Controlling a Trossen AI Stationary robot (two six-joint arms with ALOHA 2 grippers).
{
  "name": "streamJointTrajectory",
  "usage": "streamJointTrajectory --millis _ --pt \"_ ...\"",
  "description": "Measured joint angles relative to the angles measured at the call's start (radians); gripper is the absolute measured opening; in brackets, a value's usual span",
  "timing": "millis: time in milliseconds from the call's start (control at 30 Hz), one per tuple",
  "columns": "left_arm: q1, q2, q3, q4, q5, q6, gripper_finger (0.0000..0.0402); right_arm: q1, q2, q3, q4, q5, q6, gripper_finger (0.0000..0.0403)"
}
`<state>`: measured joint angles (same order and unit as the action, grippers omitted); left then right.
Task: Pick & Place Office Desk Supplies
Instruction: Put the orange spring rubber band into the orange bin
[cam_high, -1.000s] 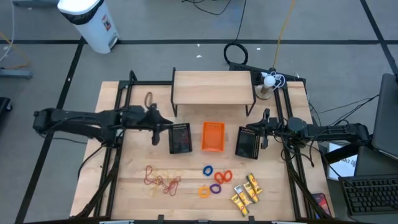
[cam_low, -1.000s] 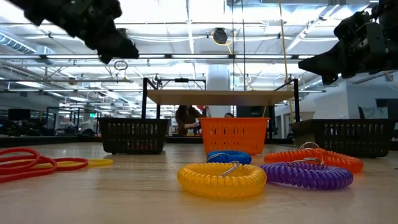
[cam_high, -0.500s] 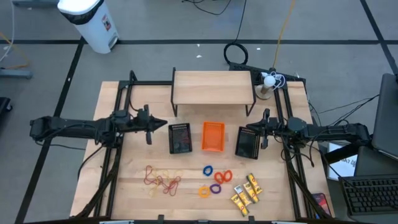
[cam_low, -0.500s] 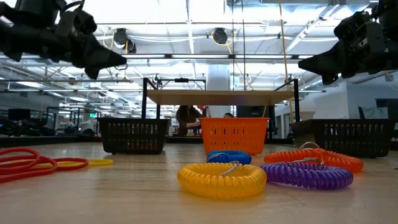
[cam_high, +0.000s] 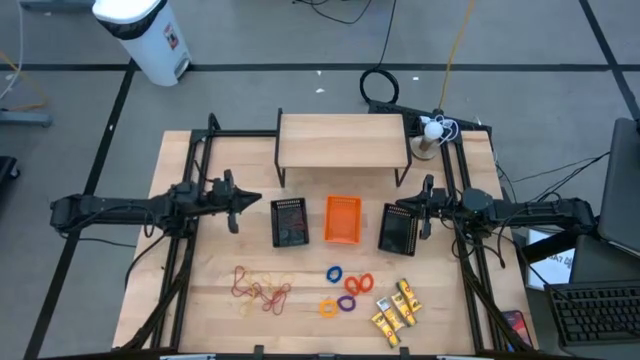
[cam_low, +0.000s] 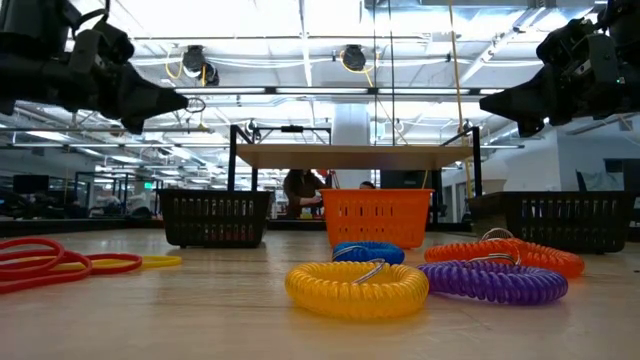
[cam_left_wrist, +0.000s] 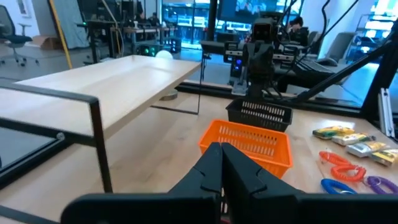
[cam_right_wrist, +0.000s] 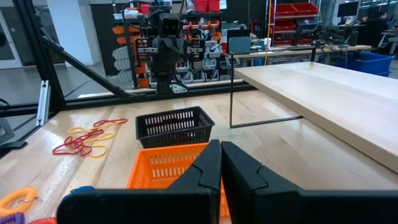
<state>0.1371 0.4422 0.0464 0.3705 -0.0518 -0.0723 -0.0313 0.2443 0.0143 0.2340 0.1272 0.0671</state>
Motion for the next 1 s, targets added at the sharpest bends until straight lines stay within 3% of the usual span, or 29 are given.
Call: streamJointTrajectory --millis 167,667,1000 --pt "0.0 -0.053 -0.033 -0.033 -0.001 -0.006 0.0003 0.0 0.0 0.0 0.0 0.001 0.0 0.0004" --pt "0.0 -0.05 -0.032 -0.074 -0.055 -0.056 0.0007 0.0 0.041 0.009 0.042 -0.02 0.093 0.0004" --pt "0.0 -0.05 -0.031 -0.084 -0.053 -0.083 0.0019 0.038 0.283 0.2 -0.075 -0.081 0.089 0.0001"
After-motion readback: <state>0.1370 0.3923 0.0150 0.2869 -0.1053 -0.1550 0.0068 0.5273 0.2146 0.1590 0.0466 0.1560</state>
